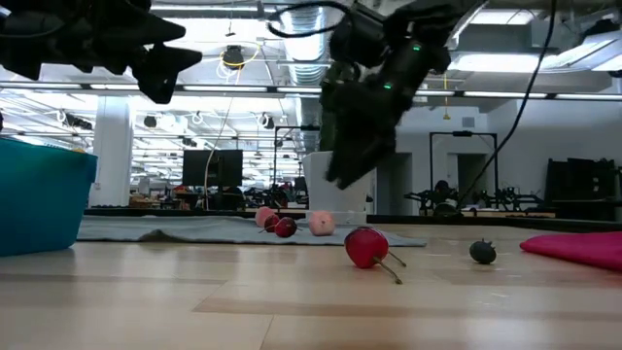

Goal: Pick and placing Produce into tupperware
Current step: Put the peach into the blue bin

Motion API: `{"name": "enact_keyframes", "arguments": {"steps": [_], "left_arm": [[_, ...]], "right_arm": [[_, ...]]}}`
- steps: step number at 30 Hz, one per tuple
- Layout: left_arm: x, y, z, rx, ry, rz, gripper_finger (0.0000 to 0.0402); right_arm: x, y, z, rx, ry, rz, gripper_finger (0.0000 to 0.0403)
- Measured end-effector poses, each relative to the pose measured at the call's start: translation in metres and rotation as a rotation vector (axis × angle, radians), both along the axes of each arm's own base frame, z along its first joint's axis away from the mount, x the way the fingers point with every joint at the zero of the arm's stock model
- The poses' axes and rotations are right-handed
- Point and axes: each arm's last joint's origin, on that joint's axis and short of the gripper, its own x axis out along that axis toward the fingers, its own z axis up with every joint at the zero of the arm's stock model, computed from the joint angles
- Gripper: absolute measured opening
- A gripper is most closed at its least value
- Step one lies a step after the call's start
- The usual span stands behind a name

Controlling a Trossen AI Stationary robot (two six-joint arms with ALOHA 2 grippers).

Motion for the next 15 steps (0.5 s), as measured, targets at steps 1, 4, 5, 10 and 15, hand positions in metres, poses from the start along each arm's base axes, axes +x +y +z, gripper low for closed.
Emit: {"name": "enact_keyframes", "arguments": {"steps": [1,4,5,10,15], "left_arm": [[0.000,0.000,-0.001,-0.002,0.011,-0.001,0.0177],[0.000,0.000,-0.003,-0.017,0.033,0.000,0.0177],[0.000,0.000,-0.003,-0.020,0.037,0.001,0.0177],[0.000,0.000,-0.004,-0.021,0.044,0.000,0.0177],[0.000,0.000,-0.005,-0.031,0.061,0.003,0.0177]], "right_arm": [[0.005,0.000,0.001,0.008,-0.013,0.010,0.0340],[0.018,0.004,-0.006,0.016,0.009,0.039,0.0338],[0.019,0.005,-0.010,0.021,0.040,0.044,0.0338],[0.034,0.009,-0.024,0.024,0.134,0.065,0.0341],[0.040,0.009,-0.032,0.017,0.166,0.083,0.0336]]}}
